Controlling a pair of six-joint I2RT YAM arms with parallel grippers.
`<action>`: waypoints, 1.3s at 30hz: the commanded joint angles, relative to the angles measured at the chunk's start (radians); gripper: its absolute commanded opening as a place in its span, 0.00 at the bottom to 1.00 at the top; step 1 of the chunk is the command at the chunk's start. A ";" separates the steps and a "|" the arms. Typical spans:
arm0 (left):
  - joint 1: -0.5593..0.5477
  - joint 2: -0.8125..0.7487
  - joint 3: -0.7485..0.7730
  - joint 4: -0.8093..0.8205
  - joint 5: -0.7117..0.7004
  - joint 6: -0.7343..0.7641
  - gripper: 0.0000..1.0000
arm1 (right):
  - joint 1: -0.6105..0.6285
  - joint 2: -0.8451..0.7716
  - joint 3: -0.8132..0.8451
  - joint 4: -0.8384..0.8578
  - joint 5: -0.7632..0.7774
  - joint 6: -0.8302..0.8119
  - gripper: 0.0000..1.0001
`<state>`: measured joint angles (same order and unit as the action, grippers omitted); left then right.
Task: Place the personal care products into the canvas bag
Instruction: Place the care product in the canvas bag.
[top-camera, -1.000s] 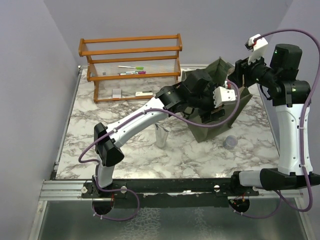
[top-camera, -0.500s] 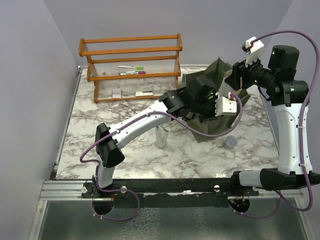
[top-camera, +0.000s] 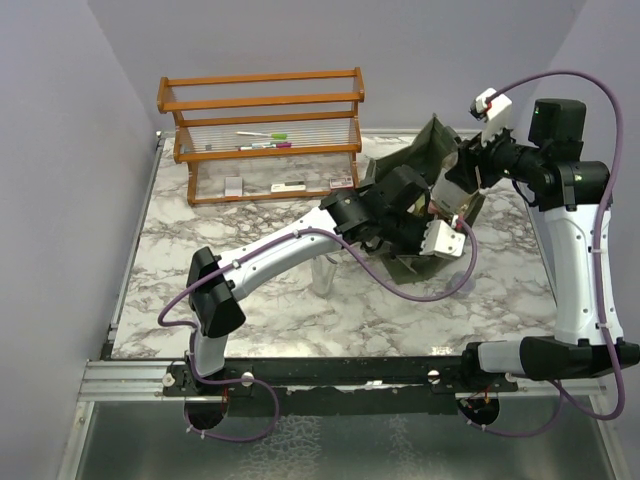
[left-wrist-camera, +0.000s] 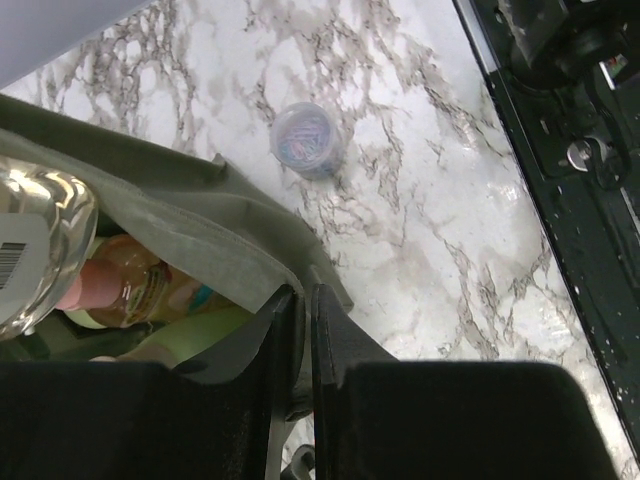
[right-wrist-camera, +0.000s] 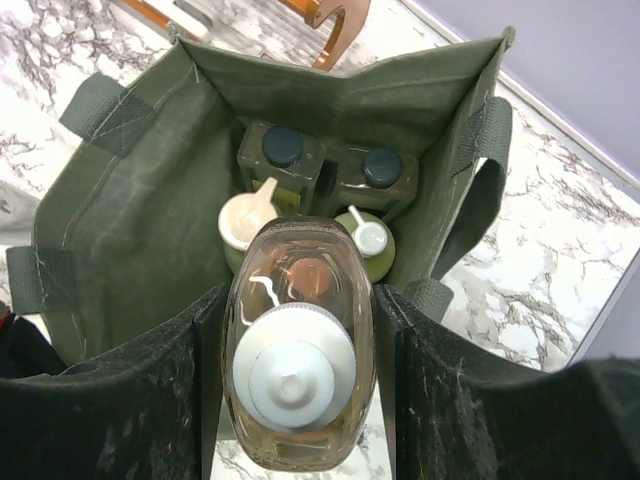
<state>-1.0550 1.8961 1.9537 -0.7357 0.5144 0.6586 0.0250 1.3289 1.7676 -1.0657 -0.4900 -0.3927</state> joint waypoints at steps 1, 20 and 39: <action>0.003 -0.020 -0.040 -0.137 0.039 0.062 0.05 | -0.004 -0.013 0.023 0.030 -0.081 -0.103 0.01; 0.005 -0.048 -0.070 -0.287 0.089 0.141 0.43 | -0.004 0.000 -0.009 -0.062 -0.110 -0.221 0.01; 0.008 -0.036 -0.122 -0.266 0.114 0.135 0.28 | -0.004 -0.047 -0.105 -0.074 -0.237 -0.328 0.01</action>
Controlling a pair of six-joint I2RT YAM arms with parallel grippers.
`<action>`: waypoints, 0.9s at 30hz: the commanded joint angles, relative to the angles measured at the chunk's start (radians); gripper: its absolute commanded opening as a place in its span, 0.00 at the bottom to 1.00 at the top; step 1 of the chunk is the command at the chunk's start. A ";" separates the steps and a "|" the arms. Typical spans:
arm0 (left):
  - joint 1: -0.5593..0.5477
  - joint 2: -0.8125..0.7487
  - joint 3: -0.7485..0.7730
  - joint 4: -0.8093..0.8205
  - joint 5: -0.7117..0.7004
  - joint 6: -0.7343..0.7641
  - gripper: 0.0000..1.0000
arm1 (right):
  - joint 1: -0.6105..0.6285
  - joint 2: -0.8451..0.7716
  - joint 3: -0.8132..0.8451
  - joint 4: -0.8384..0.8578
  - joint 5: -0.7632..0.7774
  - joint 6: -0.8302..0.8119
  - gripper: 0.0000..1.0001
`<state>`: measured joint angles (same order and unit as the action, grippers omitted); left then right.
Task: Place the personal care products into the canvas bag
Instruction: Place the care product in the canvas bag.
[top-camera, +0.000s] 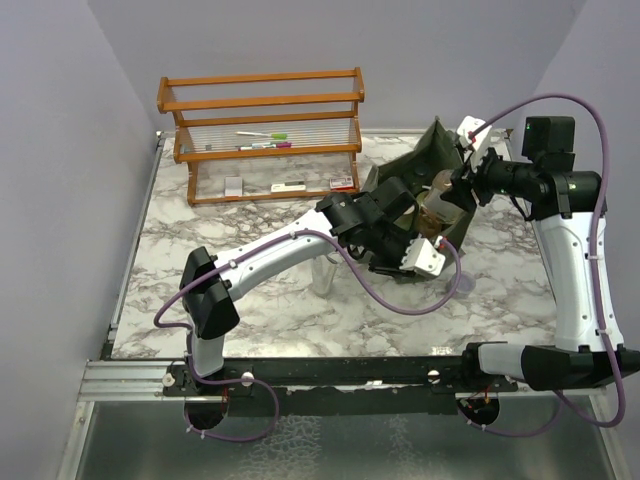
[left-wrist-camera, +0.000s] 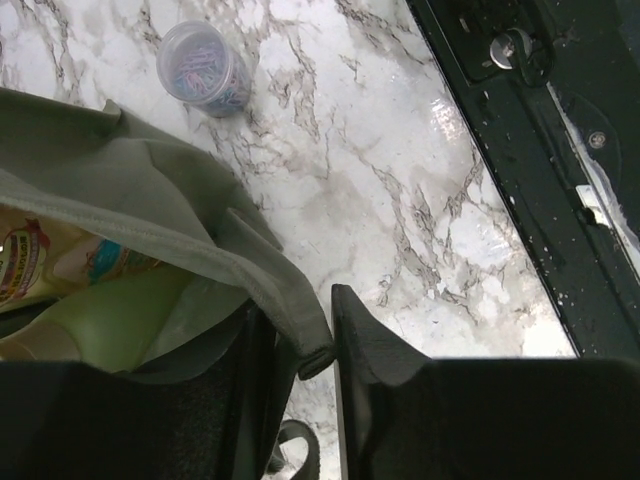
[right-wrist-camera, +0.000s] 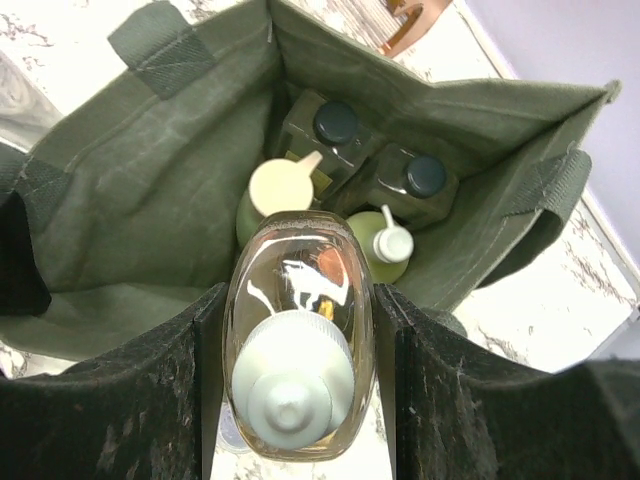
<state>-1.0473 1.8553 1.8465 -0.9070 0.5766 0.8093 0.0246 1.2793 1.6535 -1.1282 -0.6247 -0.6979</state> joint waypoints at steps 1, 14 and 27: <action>0.000 0.005 -0.007 -0.089 0.052 -0.023 0.27 | -0.003 0.019 0.027 -0.015 -0.108 -0.011 0.01; 0.000 0.010 0.031 0.010 0.035 -0.135 0.19 | -0.002 0.093 0.067 0.141 0.008 0.254 0.01; -0.007 0.038 0.067 0.065 0.042 -0.202 0.13 | 0.027 0.081 0.012 0.284 0.052 0.372 0.01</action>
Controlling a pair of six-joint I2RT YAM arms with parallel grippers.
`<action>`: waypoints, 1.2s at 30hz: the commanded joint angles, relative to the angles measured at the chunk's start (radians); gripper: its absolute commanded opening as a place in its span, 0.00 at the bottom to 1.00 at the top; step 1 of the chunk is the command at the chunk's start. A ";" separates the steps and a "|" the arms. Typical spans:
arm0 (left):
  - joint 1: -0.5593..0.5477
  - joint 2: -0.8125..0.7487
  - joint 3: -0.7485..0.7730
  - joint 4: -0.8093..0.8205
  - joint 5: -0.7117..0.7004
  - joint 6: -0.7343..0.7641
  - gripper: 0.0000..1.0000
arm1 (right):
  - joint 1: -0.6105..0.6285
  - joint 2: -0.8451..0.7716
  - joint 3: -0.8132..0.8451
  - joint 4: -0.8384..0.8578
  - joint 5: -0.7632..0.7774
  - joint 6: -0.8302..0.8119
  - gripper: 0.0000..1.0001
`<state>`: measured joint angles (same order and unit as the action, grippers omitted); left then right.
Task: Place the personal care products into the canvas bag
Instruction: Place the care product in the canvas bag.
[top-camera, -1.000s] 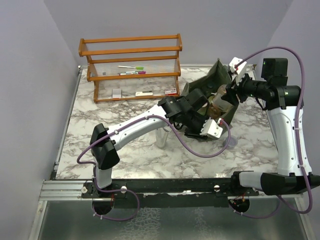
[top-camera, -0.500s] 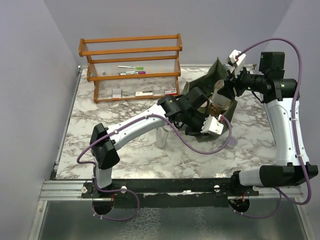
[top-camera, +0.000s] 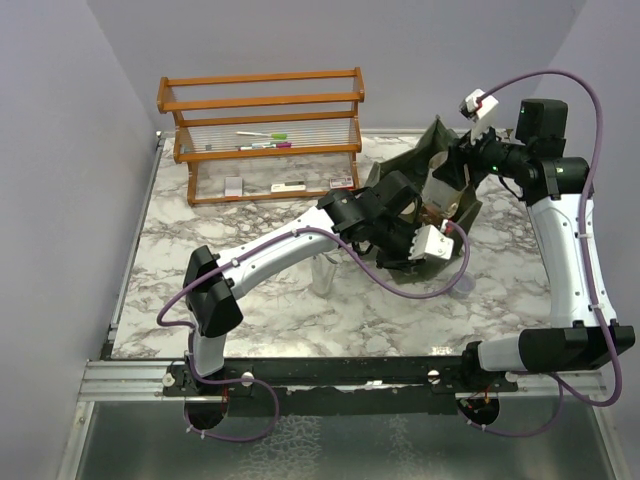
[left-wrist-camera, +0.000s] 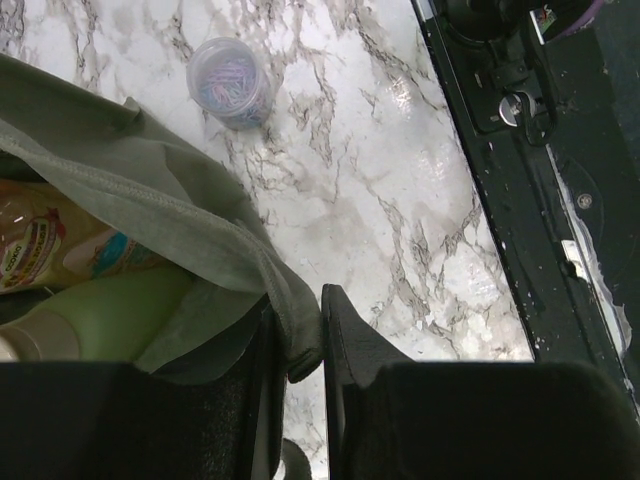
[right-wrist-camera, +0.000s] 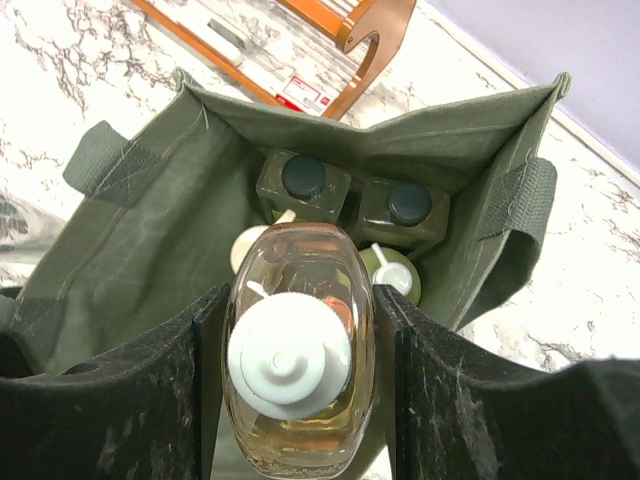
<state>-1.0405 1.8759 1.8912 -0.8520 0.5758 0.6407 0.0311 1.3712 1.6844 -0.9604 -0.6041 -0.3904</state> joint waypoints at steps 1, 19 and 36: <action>-0.015 0.018 0.020 0.011 0.042 -0.034 0.13 | 0.027 -0.011 -0.021 0.123 0.038 0.070 0.01; -0.021 0.011 0.017 0.028 0.006 -0.050 0.08 | 0.062 0.008 0.126 0.081 0.089 0.083 0.01; -0.021 0.020 0.053 0.022 -0.007 -0.048 0.05 | 0.062 -0.009 0.085 0.110 -0.092 0.114 0.01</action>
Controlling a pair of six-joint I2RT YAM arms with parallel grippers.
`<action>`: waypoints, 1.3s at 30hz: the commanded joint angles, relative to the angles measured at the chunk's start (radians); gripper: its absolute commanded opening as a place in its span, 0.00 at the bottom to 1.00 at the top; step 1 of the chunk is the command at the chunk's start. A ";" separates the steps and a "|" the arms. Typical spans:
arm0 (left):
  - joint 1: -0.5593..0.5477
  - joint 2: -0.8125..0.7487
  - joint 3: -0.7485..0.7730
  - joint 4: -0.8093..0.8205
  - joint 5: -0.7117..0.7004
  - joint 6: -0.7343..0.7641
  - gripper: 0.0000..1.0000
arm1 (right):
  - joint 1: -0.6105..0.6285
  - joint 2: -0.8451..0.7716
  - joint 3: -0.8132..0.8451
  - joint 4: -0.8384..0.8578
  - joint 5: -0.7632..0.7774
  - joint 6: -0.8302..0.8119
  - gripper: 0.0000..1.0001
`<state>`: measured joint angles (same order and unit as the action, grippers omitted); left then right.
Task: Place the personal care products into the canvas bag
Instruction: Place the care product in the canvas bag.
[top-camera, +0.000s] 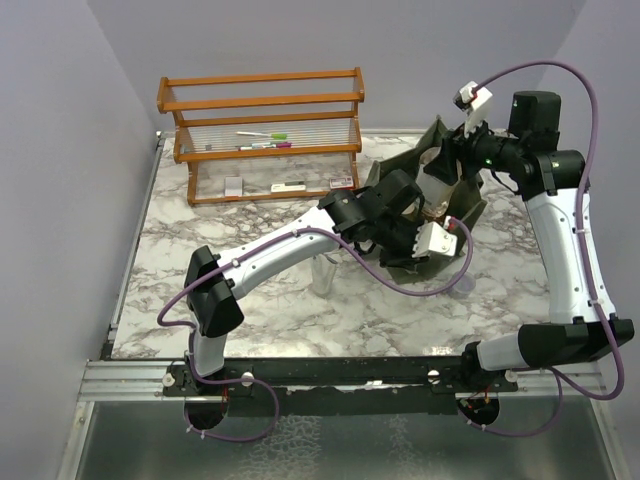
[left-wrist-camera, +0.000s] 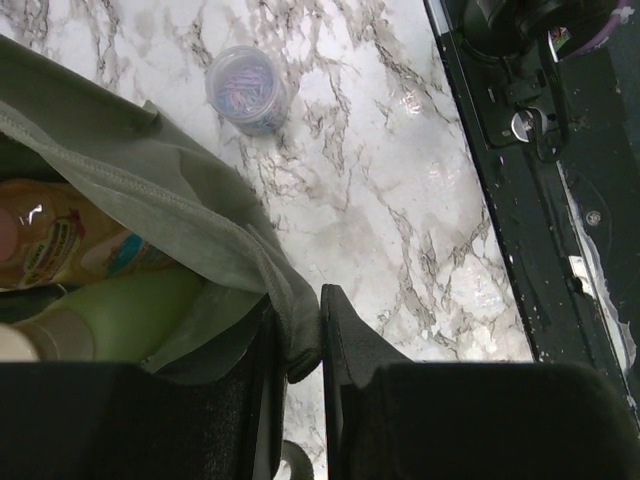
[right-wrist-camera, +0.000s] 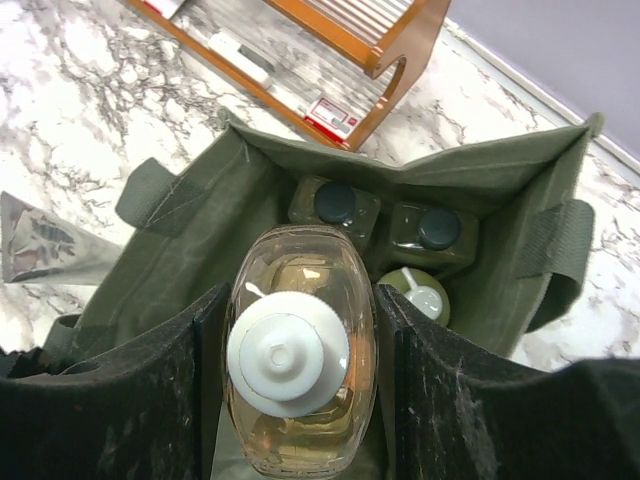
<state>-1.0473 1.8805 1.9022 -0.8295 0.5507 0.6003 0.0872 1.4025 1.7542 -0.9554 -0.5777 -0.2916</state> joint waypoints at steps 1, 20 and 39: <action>-0.014 0.016 0.047 -0.006 0.022 -0.003 0.04 | 0.006 -0.036 0.017 0.108 -0.140 0.009 0.01; -0.013 0.009 0.157 -0.085 0.017 0.070 0.00 | 0.006 0.008 0.018 -0.100 -0.422 -0.256 0.01; 0.004 -0.016 0.183 -0.089 0.078 0.061 0.00 | 0.006 0.134 0.011 -0.283 -0.411 -0.615 0.01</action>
<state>-1.0401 1.9030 2.0399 -0.9287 0.5316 0.6678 0.0906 1.5223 1.7222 -1.2255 -0.9237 -0.8001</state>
